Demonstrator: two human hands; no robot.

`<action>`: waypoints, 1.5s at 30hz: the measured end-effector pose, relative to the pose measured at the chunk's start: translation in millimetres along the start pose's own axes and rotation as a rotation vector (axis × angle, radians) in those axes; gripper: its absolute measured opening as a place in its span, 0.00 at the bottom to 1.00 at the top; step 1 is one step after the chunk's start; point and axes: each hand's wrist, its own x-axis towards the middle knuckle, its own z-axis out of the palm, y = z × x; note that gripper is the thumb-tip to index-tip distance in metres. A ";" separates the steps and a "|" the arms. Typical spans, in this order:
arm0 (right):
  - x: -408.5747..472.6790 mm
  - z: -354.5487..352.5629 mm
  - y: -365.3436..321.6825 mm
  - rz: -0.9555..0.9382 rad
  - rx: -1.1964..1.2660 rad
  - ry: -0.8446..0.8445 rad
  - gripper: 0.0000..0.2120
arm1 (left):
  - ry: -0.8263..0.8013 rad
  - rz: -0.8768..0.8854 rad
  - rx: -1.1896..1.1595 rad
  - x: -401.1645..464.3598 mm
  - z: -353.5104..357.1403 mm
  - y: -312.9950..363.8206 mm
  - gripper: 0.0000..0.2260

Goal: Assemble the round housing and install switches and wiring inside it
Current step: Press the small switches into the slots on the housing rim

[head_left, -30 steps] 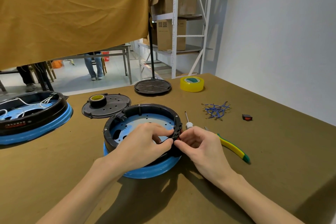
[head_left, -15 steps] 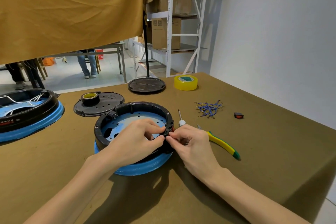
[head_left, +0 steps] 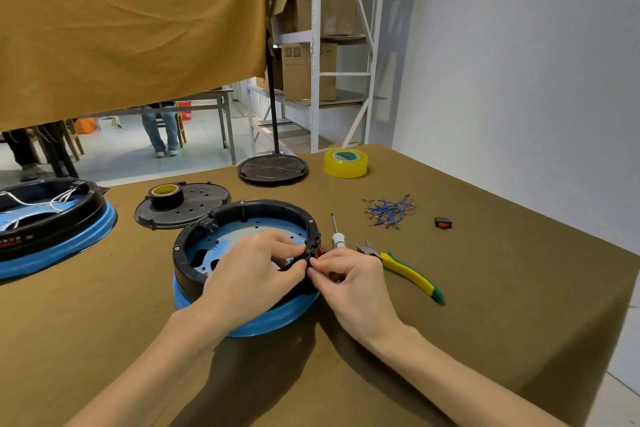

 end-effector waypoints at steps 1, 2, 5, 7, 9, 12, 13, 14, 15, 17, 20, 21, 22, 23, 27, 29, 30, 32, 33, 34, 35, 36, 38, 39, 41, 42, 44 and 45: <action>0.1 0.2 0.4 -0.002 0.001 0.004 0.09 | 0.014 -0.004 0.016 -0.9 0.2 0.5 0.14; -0.4 0.5 0.7 -0.003 -0.001 0.007 0.10 | 0.022 -0.009 0.024 -1.5 0.2 0.9 0.14; -1.2 0.4 3.0 -0.003 -0.011 0.005 0.10 | 0.042 -0.011 0.043 -2.6 -0.3 4.2 0.15; -2.7 0.4 3.5 -0.014 -0.015 0.005 0.11 | 0.083 0.007 0.098 -3.2 1.2 6.2 0.16; -3.6 0.4 3.8 -0.014 -0.022 -0.007 0.11 | 0.113 0.007 0.134 -3.6 2.5 7.3 0.16; -4.8 -0.8 5.5 0.008 -0.051 -0.020 0.11 | 0.129 0.013 0.147 -5.3 3.4 7.9 0.15; -4.5 -1.0 5.6 0.017 -0.063 -0.019 0.10 | 0.135 0.017 0.154 -5.8 2.9 8.0 0.15; -4.0 -1.1 5.4 0.029 -0.067 -0.014 0.09 | 0.138 0.019 0.156 -6.1 2.5 8.4 0.15; -3.0 -1.2 4.8 0.042 -0.063 -0.005 0.08 | 0.134 0.020 0.153 -6.1 2.2 8.2 0.15; -0.1 -1.0 3.3 0.072 -0.050 0.013 0.05 | 0.101 0.023 0.131 -5.4 1.4 6.5 0.15; 4.5 -1.5 2.4 0.110 -0.017 0.002 0.03 | 0.035 0.032 0.079 -4.0 -1.4 2.0 0.15; 5.3 -1.8 2.1 0.113 -0.009 -0.009 0.02 | 0.015 0.035 0.059 -3.8 -2.3 0.5 0.15; 6.1 -2.1 1.8 0.112 -0.006 -0.018 0.03 | -0.005 0.037 0.039 -3.5 -3.5 -0.7 0.16; 6.5 -2.5 1.7 0.111 -0.006 -0.025 0.03 | -0.029 0.039 0.020 -3.4 -4.4 -1.6 0.16; 4.1 -1.5 0.9 0.105 -0.045 -0.027 0.04 | -0.073 0.035 -0.016 -3.0 -8.1 -4.3 0.18; 1.5 -1.0 0.8 0.102 -0.067 -0.028 0.05 | -0.074 0.027 -0.027 -2.9 -8.3 -3.9 0.17; 0.8 -1.0 1.1 0.092 -0.074 -0.026 0.05 | -0.073 0.025 -0.033 -2.8 -8.2 -4.0 0.17; -0.1 -1.3 1.5 0.075 -0.087 -0.032 0.05 | -0.077 0.025 -0.032 -2.5 -8.0 -3.8 0.17; -0.1 -1.3 1.4 0.072 -0.091 -0.037 0.05 | -0.079 0.028 -0.025 -2.3 -8.0 -3.9 0.17; -0.3 -1.1 1.4 0.068 -0.095 -0.043 0.05 | -0.081 0.030 -0.016 -2.6 -7.6 -4.5 0.17; -0.1 -0.5 1.5 0.065 -0.103 -0.049 0.05 | -0.086 0.033 -0.009 -2.8 -6.9 -5.2 0.17; 0.1 0.5 1.2 0.062 -0.114 -0.052 0.05 | -0.091 0.036 -0.005 -2.8 -6.2 -5.4 0.17; 1.2 2.6 1.9 0.059 -0.129 -0.059 0.04 | -0.087 0.034 -0.010 -1.7 -5.6 -5.1 0.16; 1.5 4.0 2.4 0.063 -0.124 -0.060 0.03 | -0.084 0.032 -0.016 -1.1 -5.9 -5.3 0.16; 2.8 6.4 1.7 0.075 -0.109 -0.063 0.02 | -0.080 0.017 -0.030 1.0 -7.2 -5.4 0.15; 3.4 6.9 1.0 0.081 -0.103 -0.068 0.02 | -0.080 0.004 -0.036 1.6 -7.8 -4.8 0.15; 6.0 5.0 0.2 0.089 -0.111 -0.103 0.04 | -0.059 -0.031 -0.040 1.4 -7.9 -2.8 0.15; 8.4 2.2 0.8 0.093 -0.112 -0.140 0.05 | -0.026 -0.051 -0.036 0.3 -7.8 -1.0 0.14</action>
